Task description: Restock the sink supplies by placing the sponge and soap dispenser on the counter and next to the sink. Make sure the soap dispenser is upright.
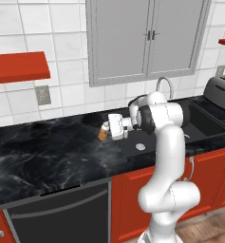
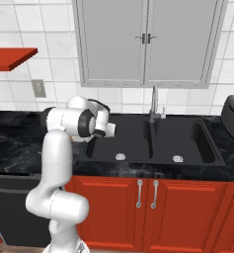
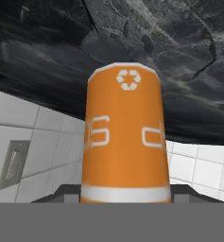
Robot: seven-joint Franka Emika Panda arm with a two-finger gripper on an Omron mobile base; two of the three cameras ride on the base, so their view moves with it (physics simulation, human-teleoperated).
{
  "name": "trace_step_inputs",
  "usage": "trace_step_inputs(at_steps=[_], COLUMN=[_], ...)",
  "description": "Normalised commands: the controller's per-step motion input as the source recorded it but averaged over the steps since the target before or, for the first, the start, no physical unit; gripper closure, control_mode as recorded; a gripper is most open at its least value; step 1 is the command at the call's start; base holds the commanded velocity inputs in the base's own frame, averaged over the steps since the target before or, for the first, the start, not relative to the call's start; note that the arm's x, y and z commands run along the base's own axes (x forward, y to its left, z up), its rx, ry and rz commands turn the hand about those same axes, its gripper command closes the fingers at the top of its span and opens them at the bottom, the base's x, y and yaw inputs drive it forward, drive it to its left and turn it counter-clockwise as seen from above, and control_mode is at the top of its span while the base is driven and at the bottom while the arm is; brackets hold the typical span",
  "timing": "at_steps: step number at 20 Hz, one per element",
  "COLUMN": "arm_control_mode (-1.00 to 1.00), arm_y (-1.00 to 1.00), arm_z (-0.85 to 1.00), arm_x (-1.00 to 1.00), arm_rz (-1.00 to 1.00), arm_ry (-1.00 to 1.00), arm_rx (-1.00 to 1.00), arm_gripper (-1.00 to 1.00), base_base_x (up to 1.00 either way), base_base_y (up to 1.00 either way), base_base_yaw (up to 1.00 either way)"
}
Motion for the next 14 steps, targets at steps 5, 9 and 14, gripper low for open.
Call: trace_step_inputs(at_steps=[5, 9, 14], arm_control_mode=[-1.0, -1.0, -1.0], arm_y=[0.0, 0.0, -0.01], arm_z=[-0.19, -0.18, -0.13], arm_x=[-0.26, -0.45, -0.01], arm_rz=[-0.13, -0.15, -0.13], arm_ry=[0.03, 0.01, 0.13], arm_rx=[-0.08, -0.08, -0.05], arm_gripper=[1.0, 1.0, 1.0], base_base_x=[0.0, 0.0, 0.0], base_base_y=[0.0, 0.0, 0.0], base_base_yaw=[0.0, 0.0, 0.0])
